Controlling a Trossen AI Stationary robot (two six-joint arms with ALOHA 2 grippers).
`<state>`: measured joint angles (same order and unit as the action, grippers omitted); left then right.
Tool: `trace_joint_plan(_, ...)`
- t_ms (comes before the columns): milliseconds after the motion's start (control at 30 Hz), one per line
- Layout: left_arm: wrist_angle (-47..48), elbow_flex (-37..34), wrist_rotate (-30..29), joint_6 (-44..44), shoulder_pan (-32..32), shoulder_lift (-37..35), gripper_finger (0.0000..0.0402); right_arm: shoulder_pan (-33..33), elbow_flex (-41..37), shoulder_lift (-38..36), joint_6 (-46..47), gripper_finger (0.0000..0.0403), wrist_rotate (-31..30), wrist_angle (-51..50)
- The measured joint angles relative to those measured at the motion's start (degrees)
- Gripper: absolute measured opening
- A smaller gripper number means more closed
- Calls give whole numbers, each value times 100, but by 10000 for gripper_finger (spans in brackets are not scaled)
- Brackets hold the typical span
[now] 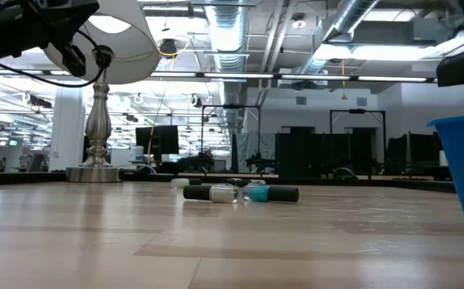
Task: Pick & Place Nail Polish
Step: Put the red nail polish into the blue bin, then put the brown nail polish into the blue bin
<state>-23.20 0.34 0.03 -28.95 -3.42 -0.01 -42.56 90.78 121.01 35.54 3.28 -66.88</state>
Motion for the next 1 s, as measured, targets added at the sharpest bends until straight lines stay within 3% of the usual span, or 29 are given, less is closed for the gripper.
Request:
trace_joint_plan(300,-2,0,-1,0,1,0,1,253,24,-747,342,228,-137,-203)
trace_joint_plan(633,0,2,0,0,1,0,1,1598,31,-2160,1553,239,-1836,-252)
trace_joint_plan(800,0,0,-2,0,0,0,1,2483,35,-2147,1550,240,-1837,57)
trace_joint_plan(1000,1,1,0,0,1,0,1,3180,33,-1625,1566,240,-1639,383)
